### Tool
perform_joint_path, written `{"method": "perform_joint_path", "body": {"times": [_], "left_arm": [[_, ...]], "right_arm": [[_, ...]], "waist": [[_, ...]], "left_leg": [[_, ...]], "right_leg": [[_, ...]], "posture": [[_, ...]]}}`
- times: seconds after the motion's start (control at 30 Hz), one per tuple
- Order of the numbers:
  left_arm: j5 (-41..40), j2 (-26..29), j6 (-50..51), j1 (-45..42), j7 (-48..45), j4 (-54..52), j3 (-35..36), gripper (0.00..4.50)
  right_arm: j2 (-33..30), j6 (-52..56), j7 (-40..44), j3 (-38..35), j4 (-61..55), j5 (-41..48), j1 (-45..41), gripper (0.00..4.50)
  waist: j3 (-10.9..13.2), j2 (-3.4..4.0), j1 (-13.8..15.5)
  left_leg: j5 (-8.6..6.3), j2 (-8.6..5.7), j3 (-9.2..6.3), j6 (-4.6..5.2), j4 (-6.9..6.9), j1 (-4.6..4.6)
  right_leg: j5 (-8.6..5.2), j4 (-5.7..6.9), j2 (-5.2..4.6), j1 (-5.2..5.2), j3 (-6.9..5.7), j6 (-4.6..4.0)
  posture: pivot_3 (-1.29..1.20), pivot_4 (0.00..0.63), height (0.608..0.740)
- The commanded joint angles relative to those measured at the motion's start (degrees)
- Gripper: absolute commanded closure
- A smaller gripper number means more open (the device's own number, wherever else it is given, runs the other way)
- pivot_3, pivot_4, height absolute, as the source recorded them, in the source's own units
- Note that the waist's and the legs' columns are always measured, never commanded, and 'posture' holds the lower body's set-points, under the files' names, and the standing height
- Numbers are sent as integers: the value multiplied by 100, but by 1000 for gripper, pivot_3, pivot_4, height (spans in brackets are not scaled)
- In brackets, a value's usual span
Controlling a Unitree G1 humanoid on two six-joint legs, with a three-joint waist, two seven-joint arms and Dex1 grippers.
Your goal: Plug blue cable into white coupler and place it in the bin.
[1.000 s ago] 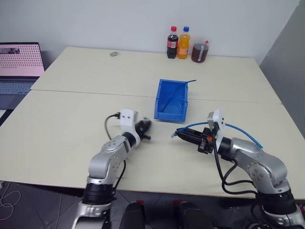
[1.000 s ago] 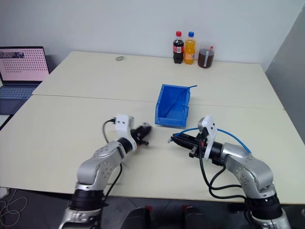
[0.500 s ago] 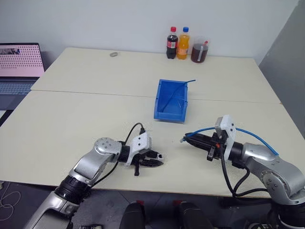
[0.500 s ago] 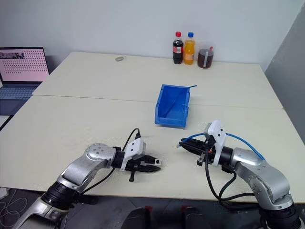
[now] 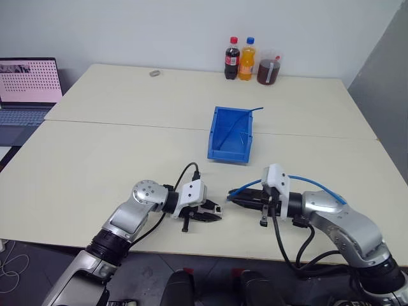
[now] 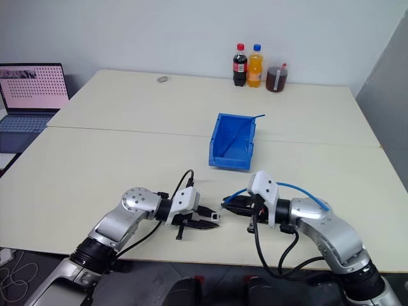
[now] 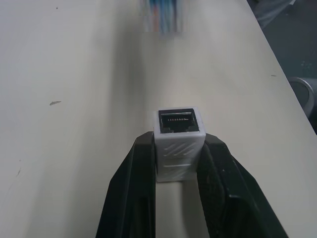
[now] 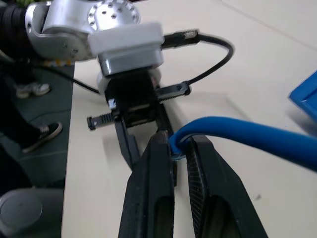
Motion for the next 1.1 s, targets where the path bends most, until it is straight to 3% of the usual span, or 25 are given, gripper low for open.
{"method": "perform_joint_path", "body": {"times": [0.03,0.67,1.1], "left_arm": [[188,-78,47,45,-70,77,-201,3700],[269,-119,68,100,-83,44,-165,3700],[373,-174,38,126,-6,30,-162,3701]], "right_arm": [[43,-247,197,185,87,-209,-182,4402],[56,-494,530,524,372,-822,-264,4404],[-33,66,560,825,465,-1077,-447,4405]], "waist": [[0,0,0],[-5,3,2],[-65,36,-1]], "left_leg": [[0,0,0,0,0,0],[0,0,-1,0,1,1],[0,0,1,0,1,14]], "right_leg": [[0,0,0,0,0,0],[1,3,0,1,-2,0],[0,3,0,12,1,0]], "posture": [[0,150,740],[0,150,740],[0,150,740]]}}
